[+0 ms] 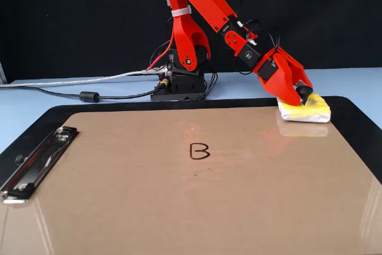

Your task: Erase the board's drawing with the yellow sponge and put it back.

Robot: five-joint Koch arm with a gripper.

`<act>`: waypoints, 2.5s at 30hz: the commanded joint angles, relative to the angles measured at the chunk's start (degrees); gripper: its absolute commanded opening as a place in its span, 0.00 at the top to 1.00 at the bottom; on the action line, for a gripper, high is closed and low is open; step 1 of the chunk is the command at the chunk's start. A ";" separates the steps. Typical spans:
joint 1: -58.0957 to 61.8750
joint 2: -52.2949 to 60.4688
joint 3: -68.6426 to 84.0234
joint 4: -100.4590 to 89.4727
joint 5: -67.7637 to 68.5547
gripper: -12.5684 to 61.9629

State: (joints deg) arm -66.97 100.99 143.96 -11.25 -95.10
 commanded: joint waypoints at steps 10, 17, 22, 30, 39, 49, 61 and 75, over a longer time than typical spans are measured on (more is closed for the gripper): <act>0.09 -3.96 0.62 -10.90 3.25 0.48; 3.08 -2.64 4.04 -10.99 5.71 0.76; 5.98 -2.99 3.43 -10.99 5.80 0.94; 9.58 5.19 2.46 -7.21 4.04 0.94; 22.94 30.67 -17.40 51.59 -5.01 0.94; 52.91 31.29 -18.37 53.44 1.93 0.94; 58.89 23.91 -0.18 26.81 5.62 0.94; 59.15 -10.11 -8.61 -2.29 5.80 0.94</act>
State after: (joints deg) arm -7.65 92.81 135.97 -9.84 -89.65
